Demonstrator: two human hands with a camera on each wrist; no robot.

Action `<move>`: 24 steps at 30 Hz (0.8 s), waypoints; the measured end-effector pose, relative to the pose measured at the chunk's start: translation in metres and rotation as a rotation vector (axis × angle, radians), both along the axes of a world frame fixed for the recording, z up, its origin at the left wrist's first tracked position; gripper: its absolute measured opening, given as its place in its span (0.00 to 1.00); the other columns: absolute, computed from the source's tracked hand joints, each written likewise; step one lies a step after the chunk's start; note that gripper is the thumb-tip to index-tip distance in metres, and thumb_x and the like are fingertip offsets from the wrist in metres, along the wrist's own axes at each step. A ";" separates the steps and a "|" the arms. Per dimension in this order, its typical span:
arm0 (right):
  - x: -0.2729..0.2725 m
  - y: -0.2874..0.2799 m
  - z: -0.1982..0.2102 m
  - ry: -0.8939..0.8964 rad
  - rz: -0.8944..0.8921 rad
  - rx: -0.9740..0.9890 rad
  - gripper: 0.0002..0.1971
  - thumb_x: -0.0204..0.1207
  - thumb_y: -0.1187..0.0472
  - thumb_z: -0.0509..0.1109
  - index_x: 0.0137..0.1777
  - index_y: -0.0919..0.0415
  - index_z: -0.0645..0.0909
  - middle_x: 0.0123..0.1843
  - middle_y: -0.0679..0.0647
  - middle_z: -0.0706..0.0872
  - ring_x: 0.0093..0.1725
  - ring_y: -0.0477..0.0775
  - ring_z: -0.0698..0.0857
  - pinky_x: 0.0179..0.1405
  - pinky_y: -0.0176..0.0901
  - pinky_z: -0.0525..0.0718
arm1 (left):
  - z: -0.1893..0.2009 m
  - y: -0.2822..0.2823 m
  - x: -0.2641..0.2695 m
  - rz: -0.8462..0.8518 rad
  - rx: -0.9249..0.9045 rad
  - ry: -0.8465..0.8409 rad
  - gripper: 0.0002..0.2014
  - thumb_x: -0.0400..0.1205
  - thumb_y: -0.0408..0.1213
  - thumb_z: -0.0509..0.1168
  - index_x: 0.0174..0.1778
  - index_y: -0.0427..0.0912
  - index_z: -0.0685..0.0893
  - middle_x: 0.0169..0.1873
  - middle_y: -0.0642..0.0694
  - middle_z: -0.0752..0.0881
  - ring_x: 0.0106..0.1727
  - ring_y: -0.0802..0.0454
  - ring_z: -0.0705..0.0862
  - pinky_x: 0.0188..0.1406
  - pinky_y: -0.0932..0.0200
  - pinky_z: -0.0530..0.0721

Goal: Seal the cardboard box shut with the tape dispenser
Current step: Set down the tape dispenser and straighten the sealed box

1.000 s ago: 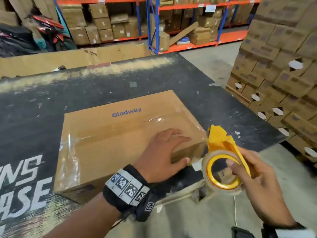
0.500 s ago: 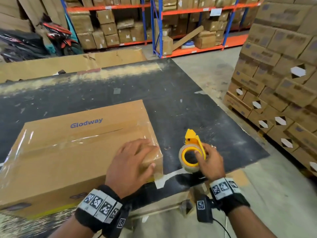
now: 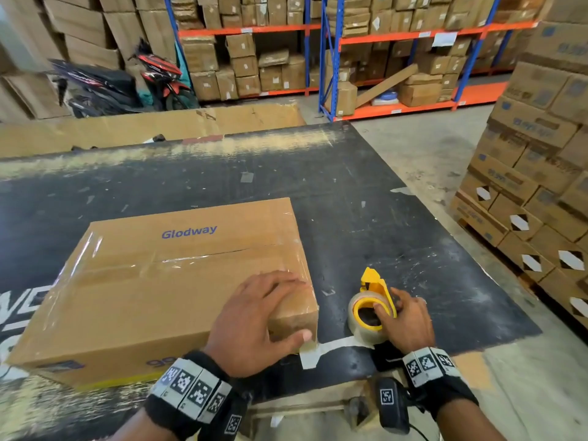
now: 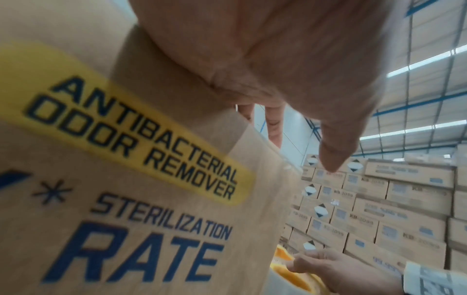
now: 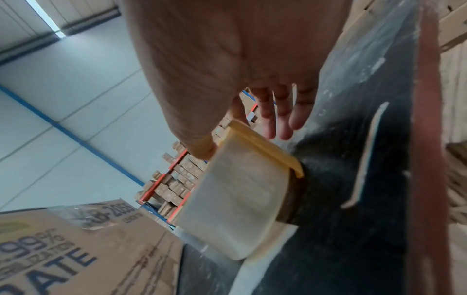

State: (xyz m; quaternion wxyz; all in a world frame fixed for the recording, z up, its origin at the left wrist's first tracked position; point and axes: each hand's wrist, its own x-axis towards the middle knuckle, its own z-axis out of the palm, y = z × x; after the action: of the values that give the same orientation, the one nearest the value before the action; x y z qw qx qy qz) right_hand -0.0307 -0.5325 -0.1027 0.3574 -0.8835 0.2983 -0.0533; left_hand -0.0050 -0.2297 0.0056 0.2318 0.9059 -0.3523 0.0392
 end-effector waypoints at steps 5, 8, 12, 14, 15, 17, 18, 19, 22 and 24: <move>-0.008 0.034 0.048 -0.246 0.029 -0.118 0.26 0.74 0.46 0.75 0.73 0.48 0.78 0.68 0.53 0.77 0.70 0.57 0.79 0.61 0.53 0.80 | 0.008 0.045 -0.001 0.102 -0.313 0.123 0.25 0.80 0.58 0.69 0.74 0.64 0.77 0.72 0.67 0.76 0.77 0.62 0.73 0.78 0.46 0.74; -0.005 0.071 0.073 -0.434 0.164 -0.157 0.21 0.74 0.47 0.74 0.67 0.48 0.81 0.66 0.47 0.78 0.63 0.53 0.83 0.57 0.46 0.81 | 0.006 0.100 -0.002 0.234 -0.275 0.040 0.22 0.81 0.62 0.65 0.71 0.67 0.77 0.70 0.68 0.76 0.75 0.64 0.73 0.76 0.45 0.75; 0.004 0.119 0.095 -0.454 0.374 -0.232 0.25 0.77 0.42 0.70 0.72 0.50 0.78 0.74 0.47 0.77 0.71 0.51 0.80 0.68 0.51 0.81 | 0.003 0.193 0.000 0.444 -0.178 -0.024 0.23 0.79 0.64 0.63 0.69 0.64 0.79 0.67 0.64 0.77 0.70 0.60 0.76 0.72 0.44 0.77; 0.009 0.138 0.099 -0.393 0.431 -0.236 0.28 0.77 0.39 0.67 0.74 0.49 0.77 0.79 0.47 0.73 0.75 0.53 0.77 0.72 0.53 0.79 | 0.002 0.238 0.004 0.538 -0.109 -0.067 0.24 0.79 0.65 0.62 0.68 0.60 0.81 0.66 0.57 0.80 0.67 0.54 0.79 0.69 0.42 0.79; 0.011 0.147 0.098 -0.362 0.452 -0.255 0.28 0.77 0.37 0.66 0.74 0.48 0.76 0.81 0.47 0.71 0.76 0.54 0.76 0.72 0.54 0.79 | -0.001 0.259 0.008 0.575 -0.064 -0.085 0.26 0.79 0.65 0.61 0.68 0.57 0.82 0.66 0.54 0.81 0.65 0.51 0.80 0.67 0.42 0.80; 0.015 0.161 0.095 -0.303 0.489 -0.298 0.28 0.77 0.36 0.64 0.75 0.44 0.74 0.82 0.45 0.68 0.75 0.55 0.78 0.69 0.55 0.81 | -0.008 0.292 0.015 0.627 0.033 -0.084 0.30 0.79 0.69 0.57 0.70 0.56 0.81 0.68 0.50 0.81 0.66 0.47 0.80 0.67 0.43 0.79; 0.017 0.167 0.093 -0.265 0.495 -0.315 0.28 0.77 0.35 0.63 0.76 0.44 0.73 0.83 0.44 0.67 0.74 0.55 0.79 0.67 0.55 0.82 | -0.013 0.305 0.018 0.637 0.060 -0.058 0.32 0.79 0.71 0.54 0.73 0.56 0.79 0.71 0.50 0.80 0.69 0.47 0.79 0.70 0.43 0.79; 0.018 0.172 0.093 -0.228 0.487 -0.333 0.28 0.78 0.35 0.62 0.76 0.43 0.73 0.83 0.43 0.66 0.73 0.55 0.80 0.66 0.55 0.83 | -0.017 0.312 0.020 0.633 0.055 -0.015 0.34 0.79 0.73 0.53 0.76 0.57 0.77 0.75 0.50 0.77 0.72 0.47 0.77 0.73 0.42 0.78; 0.019 0.186 0.097 -0.163 0.449 -0.370 0.29 0.78 0.34 0.58 0.77 0.43 0.72 0.84 0.42 0.64 0.71 0.56 0.82 0.63 0.58 0.84 | -0.023 0.318 0.023 0.581 -0.037 0.095 0.35 0.81 0.71 0.53 0.81 0.57 0.69 0.83 0.52 0.65 0.80 0.48 0.71 0.79 0.40 0.74; 0.019 0.195 0.100 -0.132 0.442 -0.395 0.30 0.78 0.33 0.58 0.77 0.43 0.71 0.84 0.43 0.64 0.71 0.56 0.82 0.63 0.60 0.85 | -0.022 0.317 0.023 0.557 -0.056 0.099 0.36 0.83 0.68 0.50 0.83 0.53 0.66 0.87 0.50 0.60 0.83 0.50 0.67 0.81 0.40 0.71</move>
State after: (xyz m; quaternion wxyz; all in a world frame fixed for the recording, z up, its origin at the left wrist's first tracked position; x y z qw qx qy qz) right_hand -0.0113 -0.3371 -0.0029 0.2002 -0.9740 0.0585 -0.0887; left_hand 0.0184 0.0873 -0.0164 0.2539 0.9619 -0.0767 0.0670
